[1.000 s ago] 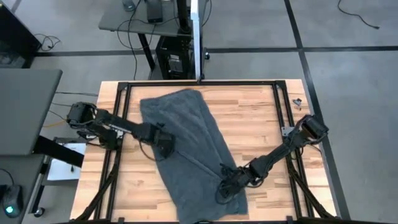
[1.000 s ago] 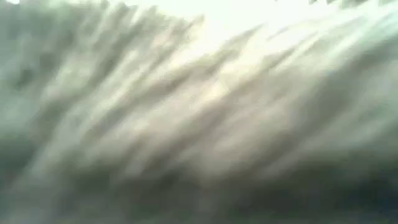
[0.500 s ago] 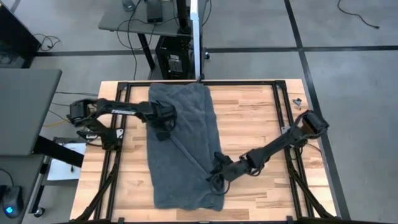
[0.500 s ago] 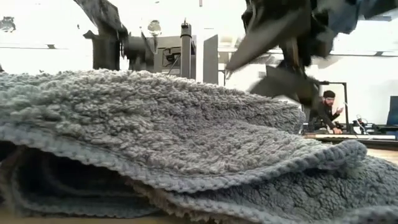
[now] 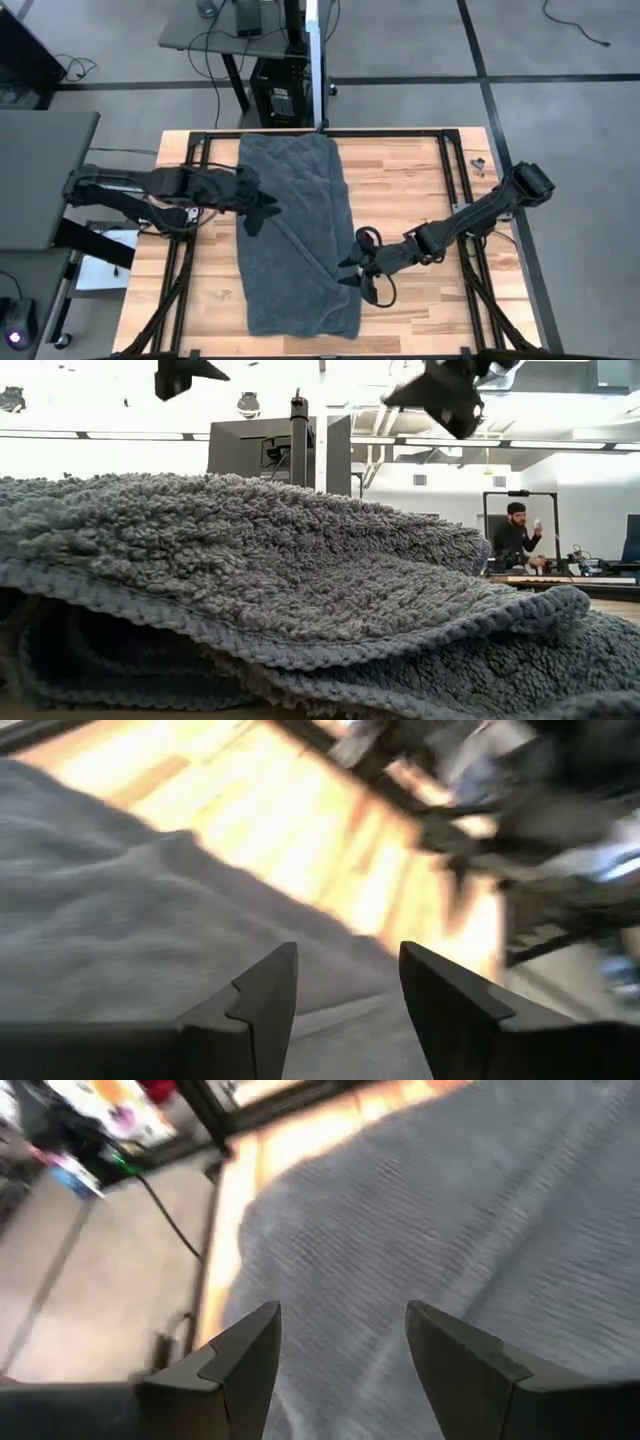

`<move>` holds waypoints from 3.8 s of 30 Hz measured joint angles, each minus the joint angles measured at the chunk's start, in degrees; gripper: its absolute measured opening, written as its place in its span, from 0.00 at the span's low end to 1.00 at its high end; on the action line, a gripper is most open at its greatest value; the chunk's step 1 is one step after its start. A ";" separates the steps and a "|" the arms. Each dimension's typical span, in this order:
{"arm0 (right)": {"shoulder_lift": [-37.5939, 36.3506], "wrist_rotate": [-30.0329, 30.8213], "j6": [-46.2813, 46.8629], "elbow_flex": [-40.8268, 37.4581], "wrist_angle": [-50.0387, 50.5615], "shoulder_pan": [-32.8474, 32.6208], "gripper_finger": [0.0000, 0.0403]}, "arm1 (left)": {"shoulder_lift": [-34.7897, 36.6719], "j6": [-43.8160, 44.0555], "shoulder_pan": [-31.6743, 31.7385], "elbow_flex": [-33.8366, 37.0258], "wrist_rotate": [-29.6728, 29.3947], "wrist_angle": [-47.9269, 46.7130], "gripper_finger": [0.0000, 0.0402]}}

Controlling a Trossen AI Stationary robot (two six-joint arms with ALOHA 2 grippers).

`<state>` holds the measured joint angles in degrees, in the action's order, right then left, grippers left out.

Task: Roll towel
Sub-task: Fold the black towel

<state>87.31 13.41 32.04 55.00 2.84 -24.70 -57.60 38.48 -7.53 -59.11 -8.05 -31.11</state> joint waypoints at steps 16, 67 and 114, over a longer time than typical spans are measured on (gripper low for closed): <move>13.44 -0.38 -3.95 -0.02 4.22 5.77 0.52 | -38.90 35.40 -29.48 0.08 -2.08 5.96 0.40; 18.20 -0.60 -3.43 0.57 0.74 1.35 0.50 | -44.22 42.90 -34.36 0.02 7.62 15.08 0.40; 30.82 2.95 40.13 20.07 5.26 -19.46 0.48 | -35.98 2.88 -17.16 12.58 -0.50 8.35 0.40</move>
<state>118.13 16.36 72.17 75.07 8.10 -44.16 -93.58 41.36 -24.69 -46.52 -8.55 -22.76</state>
